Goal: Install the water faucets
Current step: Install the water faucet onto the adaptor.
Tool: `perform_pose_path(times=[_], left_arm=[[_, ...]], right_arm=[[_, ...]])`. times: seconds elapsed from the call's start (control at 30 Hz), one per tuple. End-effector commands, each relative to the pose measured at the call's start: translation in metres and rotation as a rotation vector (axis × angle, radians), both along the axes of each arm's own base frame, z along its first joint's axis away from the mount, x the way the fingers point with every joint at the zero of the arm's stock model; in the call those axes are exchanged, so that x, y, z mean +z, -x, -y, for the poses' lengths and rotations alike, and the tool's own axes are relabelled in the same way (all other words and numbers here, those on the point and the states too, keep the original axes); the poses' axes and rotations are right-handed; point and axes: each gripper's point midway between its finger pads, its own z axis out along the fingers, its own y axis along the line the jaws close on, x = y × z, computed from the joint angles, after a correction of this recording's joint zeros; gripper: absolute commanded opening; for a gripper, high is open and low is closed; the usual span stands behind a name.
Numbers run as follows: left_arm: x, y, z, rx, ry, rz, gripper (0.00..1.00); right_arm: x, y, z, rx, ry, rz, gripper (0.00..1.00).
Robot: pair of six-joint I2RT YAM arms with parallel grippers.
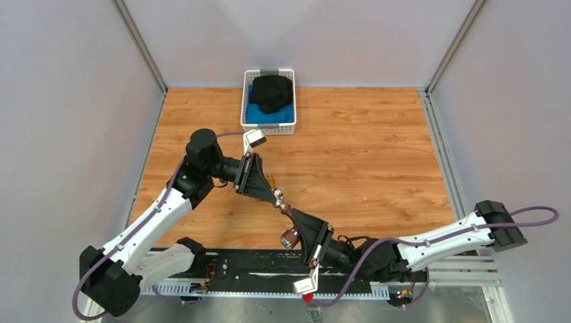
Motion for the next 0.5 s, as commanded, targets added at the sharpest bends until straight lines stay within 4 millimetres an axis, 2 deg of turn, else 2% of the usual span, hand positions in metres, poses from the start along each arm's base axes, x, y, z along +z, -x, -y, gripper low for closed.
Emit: perform_pose_path(times=[0.0,0.23,0.47], left_arm=[[0.0065,0.0132,0.0012,-0.054,0.013,0.017,0.0],[0.0009,0.0132,0.0016,-0.052,0.006,0.006,0.0],[0.0035,0.0128,0.0018,-0.049,0.008,0.01,0.0]], right_arm=[[0.0253,0.0004,0.0032,-0.001,-0.091,0.0,0.0],[0.0273,0.0008,0.0029,0.0,-0.097,0.008,0.0],[0.0294,0.0032,0.0007,0.012,-0.114,0.011,0.0]])
